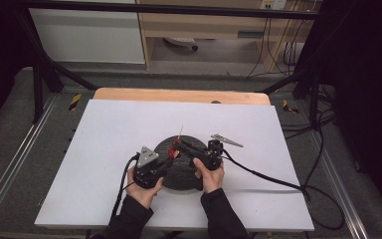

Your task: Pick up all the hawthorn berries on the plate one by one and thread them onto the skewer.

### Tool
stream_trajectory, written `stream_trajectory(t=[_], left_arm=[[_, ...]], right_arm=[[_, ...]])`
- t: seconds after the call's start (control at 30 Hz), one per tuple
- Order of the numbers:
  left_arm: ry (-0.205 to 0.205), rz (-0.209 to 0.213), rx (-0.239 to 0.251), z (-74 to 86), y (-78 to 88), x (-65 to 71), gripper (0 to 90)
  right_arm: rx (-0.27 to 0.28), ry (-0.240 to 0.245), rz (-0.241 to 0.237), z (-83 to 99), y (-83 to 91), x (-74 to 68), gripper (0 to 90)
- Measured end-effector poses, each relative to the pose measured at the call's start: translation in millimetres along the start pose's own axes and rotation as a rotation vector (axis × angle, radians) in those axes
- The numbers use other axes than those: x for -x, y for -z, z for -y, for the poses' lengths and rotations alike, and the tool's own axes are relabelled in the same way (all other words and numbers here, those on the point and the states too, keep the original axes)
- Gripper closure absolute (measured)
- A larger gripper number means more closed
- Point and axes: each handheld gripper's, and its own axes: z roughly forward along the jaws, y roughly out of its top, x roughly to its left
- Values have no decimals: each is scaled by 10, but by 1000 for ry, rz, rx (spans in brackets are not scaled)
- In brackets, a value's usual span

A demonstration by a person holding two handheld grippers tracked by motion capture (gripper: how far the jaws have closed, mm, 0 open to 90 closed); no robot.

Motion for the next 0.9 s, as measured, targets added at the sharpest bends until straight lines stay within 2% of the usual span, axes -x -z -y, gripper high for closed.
stream_trajectory(t=[0.27,0.43,0.5,0.57,0.7,0.9], left_arm=[[-9,31,-11,52,1,-42,884],[-27,28,-29,96,91,-126,884],[-32,31,-34,123,141,-176,883],[-53,22,-40,144,204,-228,883],[-64,27,-52,187,315,-335,883],[-80,23,-85,293,470,-498,883]], right_arm=[[-39,35,18,20,17,-14,611],[-57,106,33,-39,87,-51,446],[-71,133,55,-79,118,-66,378],[-102,162,78,-117,138,-62,319],[-172,230,129,-173,169,-33,224],[-302,341,202,-234,145,-26,138]])
